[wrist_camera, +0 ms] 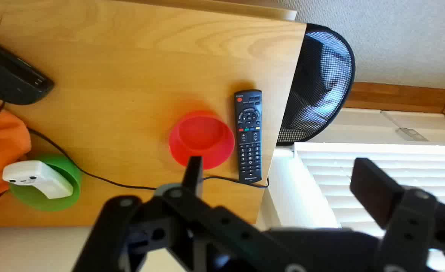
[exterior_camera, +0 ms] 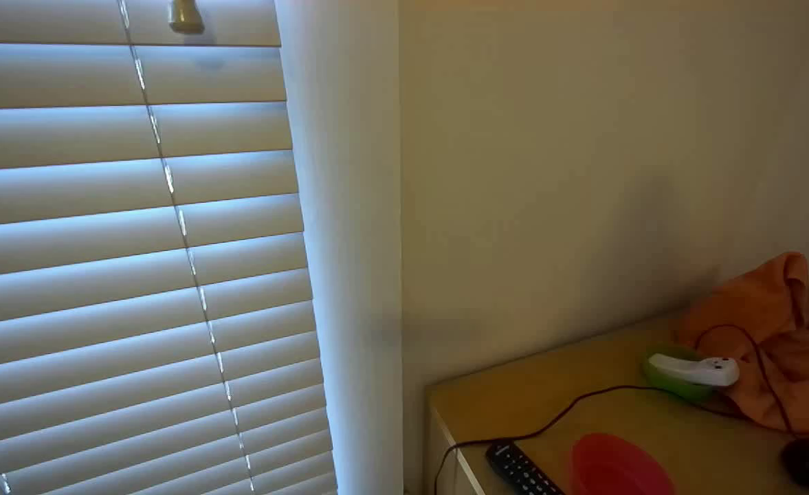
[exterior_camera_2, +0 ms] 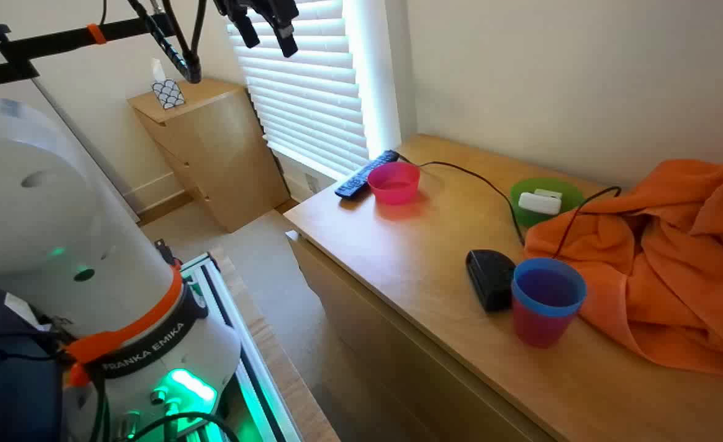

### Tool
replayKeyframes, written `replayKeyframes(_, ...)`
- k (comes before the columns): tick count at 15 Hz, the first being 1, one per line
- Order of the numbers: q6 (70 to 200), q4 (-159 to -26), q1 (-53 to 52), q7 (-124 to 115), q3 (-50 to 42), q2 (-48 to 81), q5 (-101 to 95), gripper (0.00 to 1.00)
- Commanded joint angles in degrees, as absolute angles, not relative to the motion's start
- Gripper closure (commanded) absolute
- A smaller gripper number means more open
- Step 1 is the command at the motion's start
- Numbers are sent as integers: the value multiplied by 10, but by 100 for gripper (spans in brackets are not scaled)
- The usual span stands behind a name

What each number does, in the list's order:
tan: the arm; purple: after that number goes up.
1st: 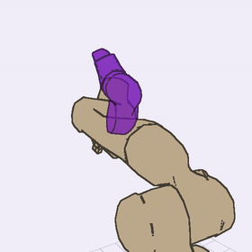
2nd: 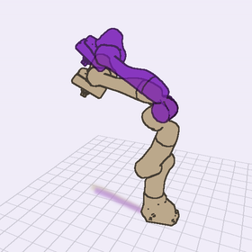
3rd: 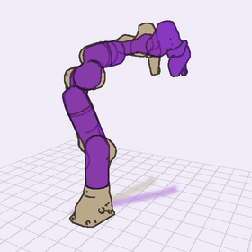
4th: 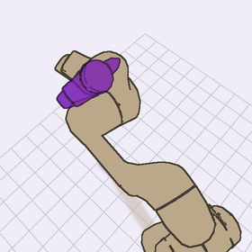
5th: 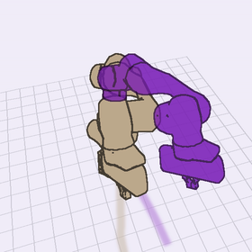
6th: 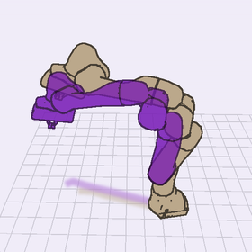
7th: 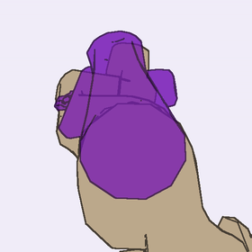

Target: Put the black remote on the orange cloth

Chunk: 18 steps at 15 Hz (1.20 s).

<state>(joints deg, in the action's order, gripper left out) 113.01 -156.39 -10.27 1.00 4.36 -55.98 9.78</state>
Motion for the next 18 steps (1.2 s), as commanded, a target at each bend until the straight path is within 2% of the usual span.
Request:
replayKeyframes(1, 1128, -1562, -100, 12, 45, -560, 99, 0)
replayKeyframes(7, 1128, -1562, -100, 12, 45, -560, 99, 0)
replayKeyframes(10, 1207, -1580, -120, 8, 65, -491, 130, 0)
replayKeyframes(15, 1432, -1579, -161, 32, 60, -319, 189, 0)
replayKeyframes(18, 1464, -1539, -201, 87, 34, -204, 209, 0)
